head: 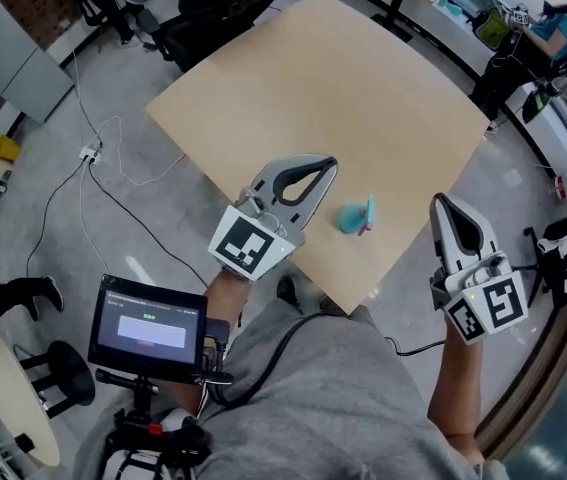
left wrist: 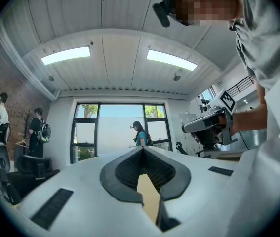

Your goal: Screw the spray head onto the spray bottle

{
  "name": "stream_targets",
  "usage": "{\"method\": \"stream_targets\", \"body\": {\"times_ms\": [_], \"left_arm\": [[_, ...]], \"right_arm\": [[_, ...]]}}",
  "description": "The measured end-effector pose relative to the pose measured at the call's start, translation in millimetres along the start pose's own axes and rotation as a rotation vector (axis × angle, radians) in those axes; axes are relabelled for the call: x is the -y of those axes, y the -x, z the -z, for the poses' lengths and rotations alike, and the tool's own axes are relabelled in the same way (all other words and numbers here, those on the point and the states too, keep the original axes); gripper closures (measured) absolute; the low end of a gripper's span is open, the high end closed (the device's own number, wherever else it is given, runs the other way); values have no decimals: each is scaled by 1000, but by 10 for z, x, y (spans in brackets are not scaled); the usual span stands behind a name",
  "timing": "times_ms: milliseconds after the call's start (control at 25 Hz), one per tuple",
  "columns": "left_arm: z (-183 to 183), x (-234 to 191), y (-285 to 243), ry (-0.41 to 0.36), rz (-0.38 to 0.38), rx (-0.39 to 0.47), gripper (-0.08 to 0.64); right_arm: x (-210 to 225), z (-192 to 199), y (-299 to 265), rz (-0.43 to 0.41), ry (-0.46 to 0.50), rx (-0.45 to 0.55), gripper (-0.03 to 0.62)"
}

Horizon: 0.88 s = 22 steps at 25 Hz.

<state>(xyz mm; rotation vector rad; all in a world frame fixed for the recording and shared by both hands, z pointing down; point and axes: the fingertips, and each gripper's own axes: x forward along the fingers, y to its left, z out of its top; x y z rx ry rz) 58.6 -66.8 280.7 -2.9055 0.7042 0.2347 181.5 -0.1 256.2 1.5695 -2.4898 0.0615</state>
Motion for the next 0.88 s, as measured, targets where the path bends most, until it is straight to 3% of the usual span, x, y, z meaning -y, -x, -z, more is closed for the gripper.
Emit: {"method": "stream_targets", "body": {"times_ms": [160,320,560,720,880], "left_arm": [[-94,348,59,-89,24,-27,555],[-227,724,125,-110,21,-25,555],[-388,891,133,-150,15,-45,555],[-535,1734,238,-201,47,-75,555],[-560,2695,287,-203,83,-103,555]], "right_arm": [[-145,-70,370,22,22,33,588],[-293,-99,779,13,48,52,588],[-426,-195,969,-7,119,50,588],[-626,-98,1739,-11,147,69,588],[-713,122,2628,-1,121,75,588]]}}
